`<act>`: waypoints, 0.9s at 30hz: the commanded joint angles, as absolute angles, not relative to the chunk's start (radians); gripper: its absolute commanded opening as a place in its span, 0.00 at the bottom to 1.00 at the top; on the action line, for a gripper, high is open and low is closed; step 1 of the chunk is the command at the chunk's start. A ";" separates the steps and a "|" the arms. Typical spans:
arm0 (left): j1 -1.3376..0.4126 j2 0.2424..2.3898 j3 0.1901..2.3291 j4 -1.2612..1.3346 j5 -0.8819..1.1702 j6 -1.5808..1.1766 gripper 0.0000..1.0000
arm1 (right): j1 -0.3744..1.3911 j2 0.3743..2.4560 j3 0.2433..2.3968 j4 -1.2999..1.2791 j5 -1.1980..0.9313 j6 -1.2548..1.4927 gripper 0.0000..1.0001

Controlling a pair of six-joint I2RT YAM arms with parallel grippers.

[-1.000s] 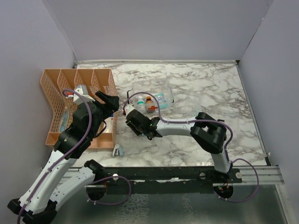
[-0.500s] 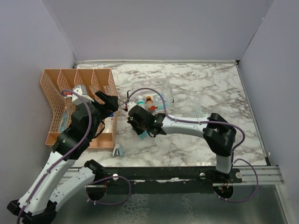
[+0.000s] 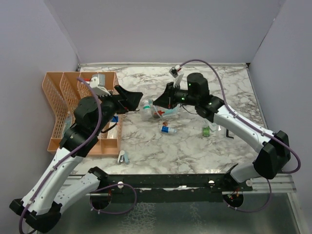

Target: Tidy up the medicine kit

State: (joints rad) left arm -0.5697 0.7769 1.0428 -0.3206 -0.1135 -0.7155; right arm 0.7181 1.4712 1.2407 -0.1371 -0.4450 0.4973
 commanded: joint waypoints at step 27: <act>-0.493 1.178 1.253 -0.394 0.233 -1.020 0.59 | 0.601 1.378 1.157 0.118 -0.623 0.647 0.01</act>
State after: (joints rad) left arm -0.4988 1.1419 1.2034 -0.3107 0.2581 -1.0008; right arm 0.6067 1.3605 1.1553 0.1059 -0.6109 0.7322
